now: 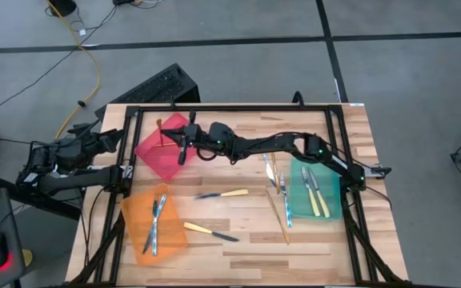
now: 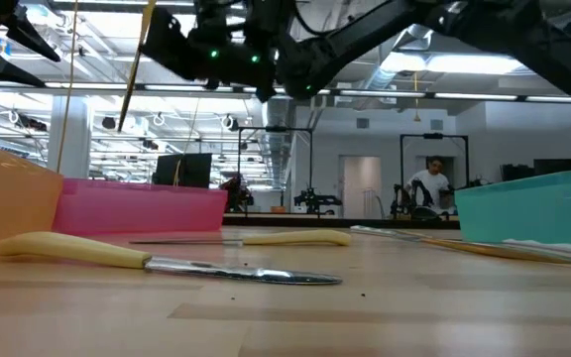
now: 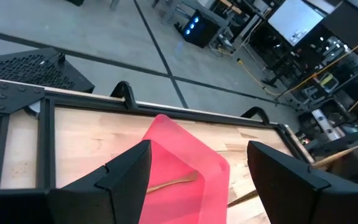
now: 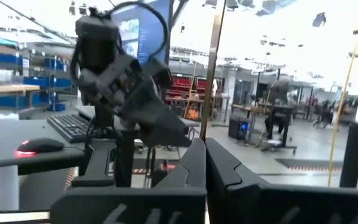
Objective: Sort silverware by color (type)
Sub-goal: Put the bottom left gold knife into the red bin
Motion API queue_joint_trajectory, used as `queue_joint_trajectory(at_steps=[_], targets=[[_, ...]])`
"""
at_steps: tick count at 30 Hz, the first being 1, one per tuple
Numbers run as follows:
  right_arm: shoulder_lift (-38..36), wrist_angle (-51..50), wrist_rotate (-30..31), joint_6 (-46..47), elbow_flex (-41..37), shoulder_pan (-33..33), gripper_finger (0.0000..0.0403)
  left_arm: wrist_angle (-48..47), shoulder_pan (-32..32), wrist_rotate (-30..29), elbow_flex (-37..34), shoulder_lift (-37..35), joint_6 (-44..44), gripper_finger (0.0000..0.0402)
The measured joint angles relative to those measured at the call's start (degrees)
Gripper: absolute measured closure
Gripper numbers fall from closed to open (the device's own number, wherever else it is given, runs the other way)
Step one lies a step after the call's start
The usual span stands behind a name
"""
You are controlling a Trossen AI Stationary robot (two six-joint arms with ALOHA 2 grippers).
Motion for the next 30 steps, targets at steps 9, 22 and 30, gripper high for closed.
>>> queue_joint_trajectory(at_steps=[9,22,30], targets=[[3.42,-5.44,-1.39,0.77,3.16,-0.42,0.0396,-0.08,0.00,0.72,0.00,0.00,-0.10,0.0155],[3.51,-18.39,-1.38,-9.02,3.03,-0.84,0.0396,-0.06,0.00,0.85,0.00,0.00,-0.54,0.0155],[3.51,-22.73,-1.44,-17.70,3.05,-0.31,0.0396,-0.08,0.00,0.59,0.00,0.00,-1.07,0.0155]])
